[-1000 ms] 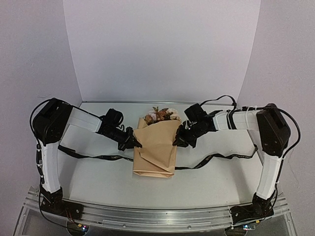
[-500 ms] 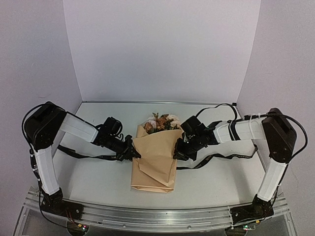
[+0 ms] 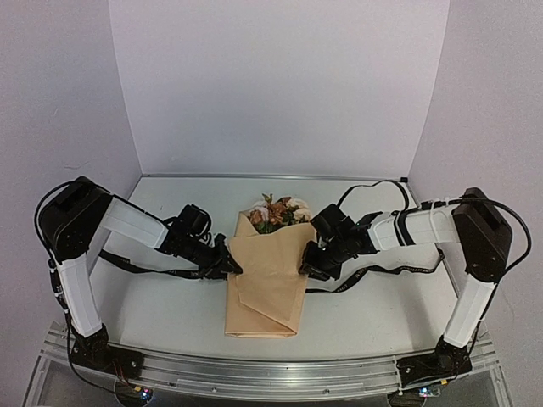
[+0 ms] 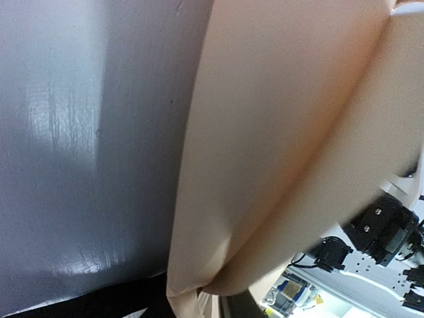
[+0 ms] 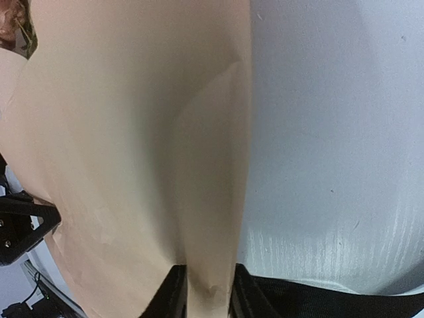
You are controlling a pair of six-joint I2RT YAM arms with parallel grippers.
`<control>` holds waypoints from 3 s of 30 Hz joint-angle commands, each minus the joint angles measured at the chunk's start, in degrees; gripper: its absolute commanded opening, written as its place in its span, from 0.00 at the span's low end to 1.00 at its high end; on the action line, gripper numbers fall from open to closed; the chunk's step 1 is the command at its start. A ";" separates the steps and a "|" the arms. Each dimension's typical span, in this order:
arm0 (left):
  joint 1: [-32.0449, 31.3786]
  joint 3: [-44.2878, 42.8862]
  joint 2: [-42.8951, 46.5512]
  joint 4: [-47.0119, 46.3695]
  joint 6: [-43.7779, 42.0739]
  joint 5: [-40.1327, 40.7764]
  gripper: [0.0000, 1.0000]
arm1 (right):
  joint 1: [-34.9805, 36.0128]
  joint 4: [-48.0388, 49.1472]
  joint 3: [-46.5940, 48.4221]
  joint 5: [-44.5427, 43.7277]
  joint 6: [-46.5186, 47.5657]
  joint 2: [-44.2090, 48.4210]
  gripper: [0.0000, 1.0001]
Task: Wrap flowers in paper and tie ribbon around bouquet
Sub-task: Place the folded bouquet on the ribbon, then pick up the ribbon at the center of the board.
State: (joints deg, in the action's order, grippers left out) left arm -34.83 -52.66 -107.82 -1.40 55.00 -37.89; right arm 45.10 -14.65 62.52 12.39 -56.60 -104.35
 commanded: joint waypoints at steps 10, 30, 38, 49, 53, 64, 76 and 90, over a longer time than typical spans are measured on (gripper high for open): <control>-0.23 -1.54 13.17 8.58 -2.91 12.81 0.63 | -0.01 -4.88 -0.14 -9.96 3.59 10.54 0.64; 10.08 20.27 44.66 30.78 20.97 48.71 0.67 | -1.56 -9.32 -23.35 -32.64 -6.11 38.05 0.96; 13.85 19.10 36.98 28.34 22.50 50.08 0.67 | -5.87 -9.75 -28.46 -31.76 -8.93 41.93 0.98; 16.16 16.89 27.84 22.10 20.60 51.31 0.63 | -10.30 -11.19 -33.72 -31.26 -12.64 46.68 0.98; 16.93 16.46 26.70 19.93 17.24 50.43 0.59 | -10.72 -11.55 -32.79 -31.64 -14.30 45.43 0.98; 21.96 17.21 36.92 20.79 9.33 48.74 0.67 | -10.74 -14.08 -29.81 -33.74 -20.15 40.57 0.94; 27.16 17.78 24.43 11.78 10.23 41.54 0.52 | -10.94 -17.43 -22.93 -31.45 -21.08 31.83 0.95; 27.22 19.15 21.70 8.97 10.09 41.65 0.05 | -20.89 -7.37 -20.78 -24.38 -18.03 19.95 0.70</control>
State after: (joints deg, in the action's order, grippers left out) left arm -7.81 -33.93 -85.60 7.44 65.88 4.16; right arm 26.71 -25.72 40.21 -15.21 -76.19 -81.08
